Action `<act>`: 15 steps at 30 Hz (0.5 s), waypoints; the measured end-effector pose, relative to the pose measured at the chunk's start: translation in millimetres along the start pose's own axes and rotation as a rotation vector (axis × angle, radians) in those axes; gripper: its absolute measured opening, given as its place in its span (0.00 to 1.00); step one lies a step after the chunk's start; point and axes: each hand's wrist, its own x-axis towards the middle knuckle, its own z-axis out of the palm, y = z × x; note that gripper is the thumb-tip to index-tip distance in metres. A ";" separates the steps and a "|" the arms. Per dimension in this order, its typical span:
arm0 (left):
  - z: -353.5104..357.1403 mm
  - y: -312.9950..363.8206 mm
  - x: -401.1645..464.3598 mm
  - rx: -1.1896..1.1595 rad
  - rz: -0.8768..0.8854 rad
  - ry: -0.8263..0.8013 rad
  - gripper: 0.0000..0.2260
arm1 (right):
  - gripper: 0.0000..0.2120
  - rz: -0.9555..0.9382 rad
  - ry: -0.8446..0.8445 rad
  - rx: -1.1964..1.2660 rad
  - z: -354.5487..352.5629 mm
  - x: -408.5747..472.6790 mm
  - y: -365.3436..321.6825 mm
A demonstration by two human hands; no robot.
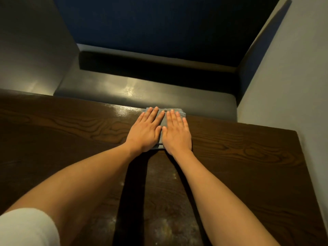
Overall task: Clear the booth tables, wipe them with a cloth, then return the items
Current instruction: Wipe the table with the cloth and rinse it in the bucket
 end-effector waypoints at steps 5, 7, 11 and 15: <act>-0.3 -30.4 -36.6 -0.001 -0.067 0.009 0.30 | 0.28 -0.059 -0.024 0.014 6.5 -10.8 -42.0; 0.2 -32.9 -50.8 -0.005 -0.092 0.010 0.30 | 0.28 -0.076 -0.035 0.000 8.8 -18.3 -51.5; 1.3 -26.0 -73.7 -0.020 -0.107 0.014 0.31 | 0.28 -0.091 -0.060 0.003 9.3 -39.2 -57.4; 5.6 -5.6 -86.6 -0.026 -0.099 0.004 0.31 | 0.28 -0.076 -0.059 -0.005 9.3 -63.5 -47.9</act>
